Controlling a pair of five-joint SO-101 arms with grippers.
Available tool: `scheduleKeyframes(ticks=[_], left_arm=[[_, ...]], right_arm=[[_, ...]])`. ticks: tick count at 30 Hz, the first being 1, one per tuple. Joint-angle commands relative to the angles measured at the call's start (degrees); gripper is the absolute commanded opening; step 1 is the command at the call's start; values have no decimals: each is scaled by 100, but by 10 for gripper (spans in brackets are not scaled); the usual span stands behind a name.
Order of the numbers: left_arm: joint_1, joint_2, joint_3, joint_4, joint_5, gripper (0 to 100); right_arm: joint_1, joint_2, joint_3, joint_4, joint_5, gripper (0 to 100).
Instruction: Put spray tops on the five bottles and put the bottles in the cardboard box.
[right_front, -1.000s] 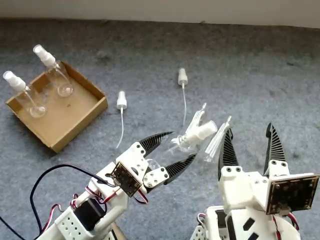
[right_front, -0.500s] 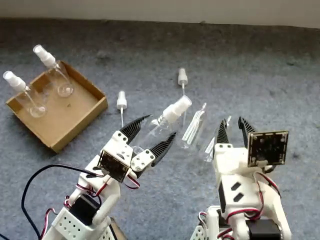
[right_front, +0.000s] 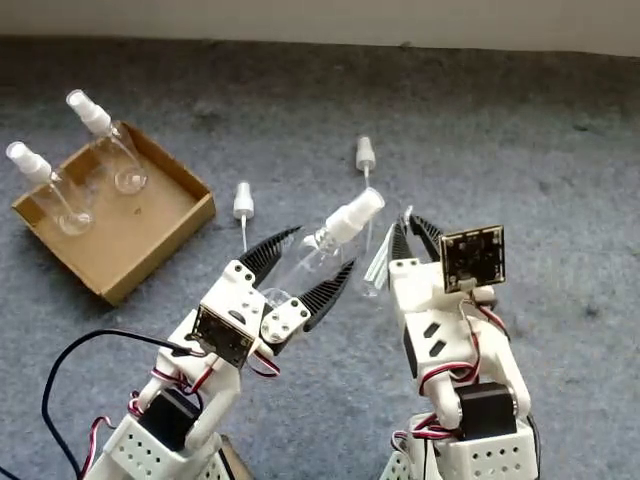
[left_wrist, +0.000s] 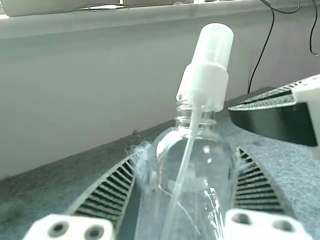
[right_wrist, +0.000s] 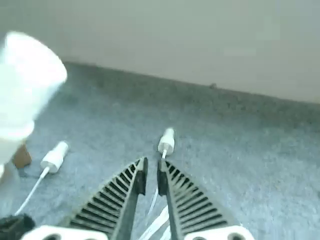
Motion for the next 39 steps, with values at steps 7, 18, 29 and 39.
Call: scheduleKeyframes(ticks=[7,18,29,39], left_arm=[[840,-48,127,-123,-26,147],[945,-40,145,-114,-26,147],[901,-40,145,-114,-35,147],[295,-48,119,-149,-18,147]], right_arm=[[-75,31,-57,-444,35,14],[-435,31,-558,-444,26,14],[-734,22,-919,-409,35,14],[-558,22,-875,31,35,14]])
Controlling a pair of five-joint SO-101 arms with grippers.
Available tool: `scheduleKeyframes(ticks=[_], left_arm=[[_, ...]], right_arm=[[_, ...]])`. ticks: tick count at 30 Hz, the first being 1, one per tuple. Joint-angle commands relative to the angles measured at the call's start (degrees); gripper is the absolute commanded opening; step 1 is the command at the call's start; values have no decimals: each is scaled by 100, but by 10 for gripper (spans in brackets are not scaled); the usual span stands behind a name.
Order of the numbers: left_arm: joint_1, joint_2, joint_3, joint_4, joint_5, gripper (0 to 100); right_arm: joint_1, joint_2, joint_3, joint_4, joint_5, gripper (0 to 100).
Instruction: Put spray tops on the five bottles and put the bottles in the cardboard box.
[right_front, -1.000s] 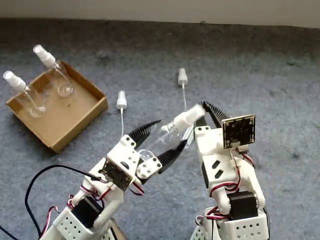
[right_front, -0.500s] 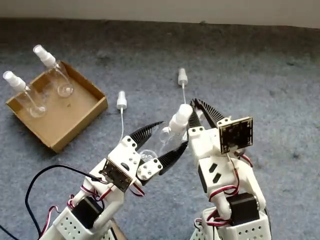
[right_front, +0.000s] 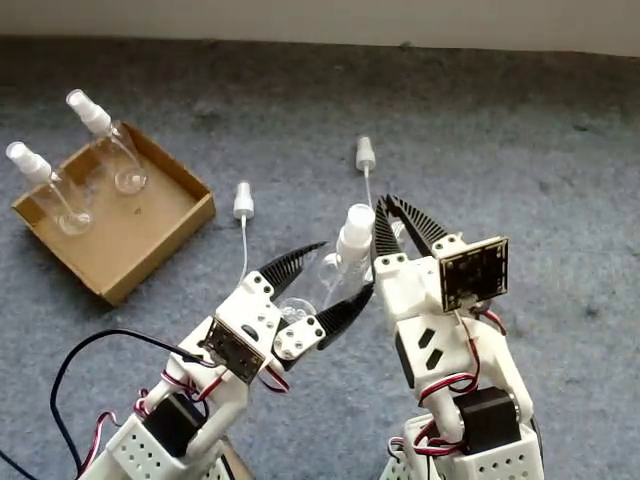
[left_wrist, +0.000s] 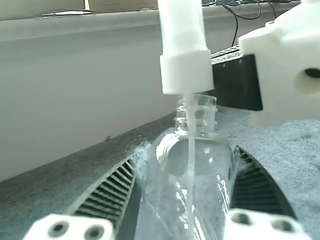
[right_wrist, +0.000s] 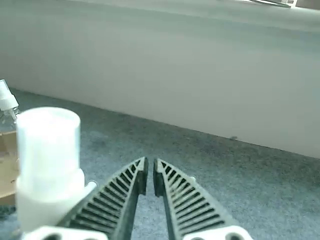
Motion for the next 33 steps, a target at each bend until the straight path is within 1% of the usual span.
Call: scheduleKeyframes(ticks=[1,5,10,15,23,26,29,31,33], left_arm=[[-549,-48,66,-141,-26,147],[-822,-48,57,-149,-18,147],[-831,-48,66,-378,-18,147],[-848,-48,48,-413,-35,147],[-1288,-48,-207,-422,-35,147],[-1587,-48,-418,-422,-26,147],[-1815,-48,-585,-422,-26,147],[-2123,-48,-716,-396,-18,147],[-2246,-48,-708,-413,-18,147]], right_arm=[[154,31,-347,295,35,14],[312,31,-330,347,35,14],[303,31,-321,347,35,14],[303,31,-180,356,35,14],[268,31,435,330,26,14],[251,31,637,312,26,14],[-22,31,927,312,26,14],[-418,31,1068,312,26,12],[-848,31,1138,312,26,12]])
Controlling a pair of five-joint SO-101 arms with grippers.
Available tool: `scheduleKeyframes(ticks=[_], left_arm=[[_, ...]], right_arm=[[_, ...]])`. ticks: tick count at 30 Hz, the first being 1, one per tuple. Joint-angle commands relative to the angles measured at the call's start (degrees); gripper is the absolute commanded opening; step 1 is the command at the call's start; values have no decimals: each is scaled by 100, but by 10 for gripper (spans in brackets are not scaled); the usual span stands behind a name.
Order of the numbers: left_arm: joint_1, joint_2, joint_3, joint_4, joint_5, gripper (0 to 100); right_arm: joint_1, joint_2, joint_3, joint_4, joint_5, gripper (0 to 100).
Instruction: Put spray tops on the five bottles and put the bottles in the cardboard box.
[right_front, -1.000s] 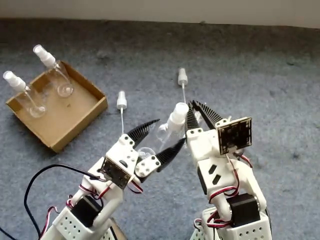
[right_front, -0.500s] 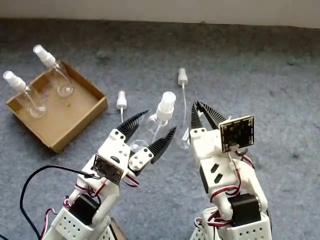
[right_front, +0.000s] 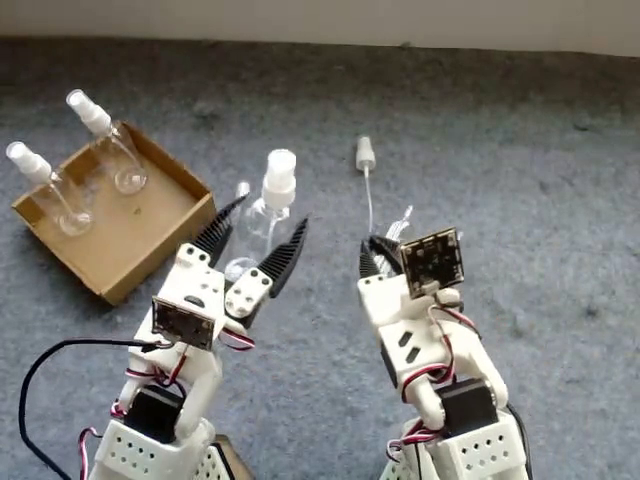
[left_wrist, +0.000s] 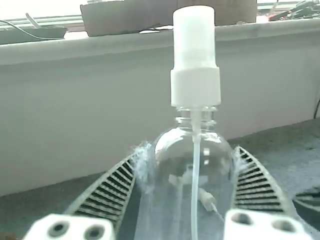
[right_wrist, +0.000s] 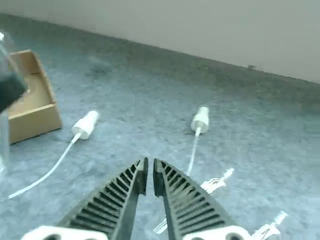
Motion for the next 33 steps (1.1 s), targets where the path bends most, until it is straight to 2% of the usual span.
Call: scheduleKeyframes(ticks=[1,5,13,19,25,33], left_arm=[[-224,-48,-409,-167,-9,147],[-215,-48,-374,-167,-9,147],[-233,-48,-418,-167,-18,147],[-593,-48,-435,-176,-9,147],[-1059,-48,-374,-862,-9,147],[-892,-48,-374,-888,132,147]], right_arm=[[-725,22,-13,-13,26,12],[-1165,22,-22,-13,26,11],[-1235,22,215,356,70,11],[-1684,22,549,497,26,11],[-2185,22,945,-664,18,11],[-2387,22,2176,-2211,18,9]])
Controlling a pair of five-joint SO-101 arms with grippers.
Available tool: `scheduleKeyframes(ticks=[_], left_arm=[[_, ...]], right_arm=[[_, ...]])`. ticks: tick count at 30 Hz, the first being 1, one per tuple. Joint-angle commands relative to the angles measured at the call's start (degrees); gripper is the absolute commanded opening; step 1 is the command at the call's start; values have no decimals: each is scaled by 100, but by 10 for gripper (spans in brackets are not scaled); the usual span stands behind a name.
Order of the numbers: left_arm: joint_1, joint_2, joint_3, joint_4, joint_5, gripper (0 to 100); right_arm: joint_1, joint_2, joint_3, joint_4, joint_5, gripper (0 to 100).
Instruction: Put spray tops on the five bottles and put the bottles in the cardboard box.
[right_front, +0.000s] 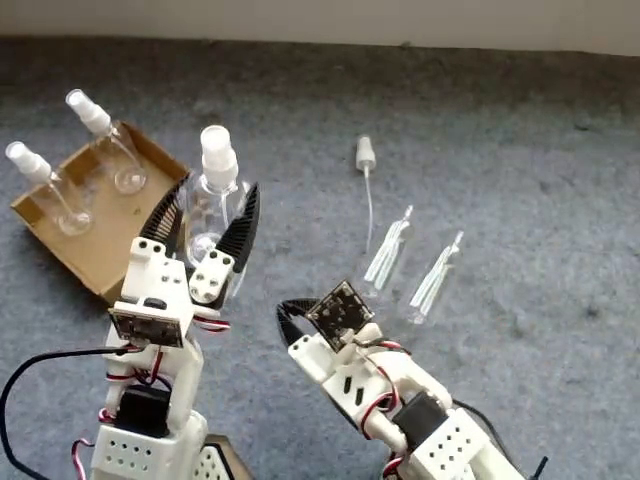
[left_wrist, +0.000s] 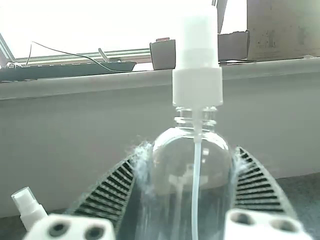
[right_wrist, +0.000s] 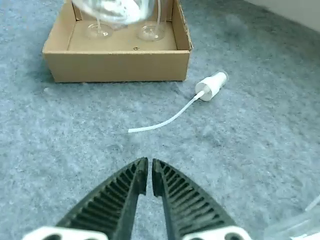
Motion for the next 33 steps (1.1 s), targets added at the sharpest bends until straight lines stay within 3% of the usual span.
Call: scheduleKeyframes(ticks=[1,9,19,27,33], left_arm=[[251,-40,-312,-149,273,147],[1015,-31,84,-149,730,147],[1385,-31,338,-158,730,147],[1473,-31,347,-158,730,147],[1481,-31,356,-132,730,147]], right_arm=[[-66,13,312,-629,-70,9],[-31,13,391,-945,-1802,9],[4,13,400,-954,-1741,9],[-945,13,391,-1112,-1697,9],[-233,13,673,-2545,-1697,9]])
